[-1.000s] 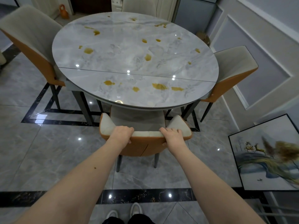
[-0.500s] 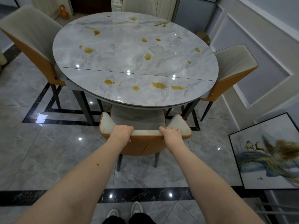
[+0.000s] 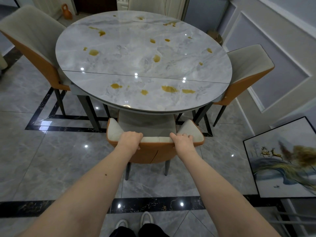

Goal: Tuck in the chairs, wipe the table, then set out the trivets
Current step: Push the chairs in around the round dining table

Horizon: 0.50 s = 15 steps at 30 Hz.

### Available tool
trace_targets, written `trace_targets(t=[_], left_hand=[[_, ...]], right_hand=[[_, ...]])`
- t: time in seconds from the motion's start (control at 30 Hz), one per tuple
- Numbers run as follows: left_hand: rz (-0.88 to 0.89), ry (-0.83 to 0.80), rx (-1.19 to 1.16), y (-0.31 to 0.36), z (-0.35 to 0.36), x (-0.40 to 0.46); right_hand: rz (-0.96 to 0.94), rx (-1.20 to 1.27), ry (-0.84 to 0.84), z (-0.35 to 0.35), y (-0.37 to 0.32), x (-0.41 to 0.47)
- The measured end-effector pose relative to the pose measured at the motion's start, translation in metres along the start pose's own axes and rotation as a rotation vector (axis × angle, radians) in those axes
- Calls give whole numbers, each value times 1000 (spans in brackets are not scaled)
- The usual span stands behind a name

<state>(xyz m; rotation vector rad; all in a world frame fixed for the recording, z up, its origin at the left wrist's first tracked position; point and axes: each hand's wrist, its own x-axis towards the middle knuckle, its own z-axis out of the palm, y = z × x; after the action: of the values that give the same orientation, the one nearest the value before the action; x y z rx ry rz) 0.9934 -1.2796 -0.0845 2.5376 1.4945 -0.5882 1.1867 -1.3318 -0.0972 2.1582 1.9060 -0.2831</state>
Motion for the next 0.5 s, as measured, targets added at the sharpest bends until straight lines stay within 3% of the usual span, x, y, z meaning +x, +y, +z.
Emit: trace_targets(t=[0.5], left_hand=[[-17, -17, -16, 1, 0, 0]], right_hand=[[-34, 44, 30, -3, 2, -7]])
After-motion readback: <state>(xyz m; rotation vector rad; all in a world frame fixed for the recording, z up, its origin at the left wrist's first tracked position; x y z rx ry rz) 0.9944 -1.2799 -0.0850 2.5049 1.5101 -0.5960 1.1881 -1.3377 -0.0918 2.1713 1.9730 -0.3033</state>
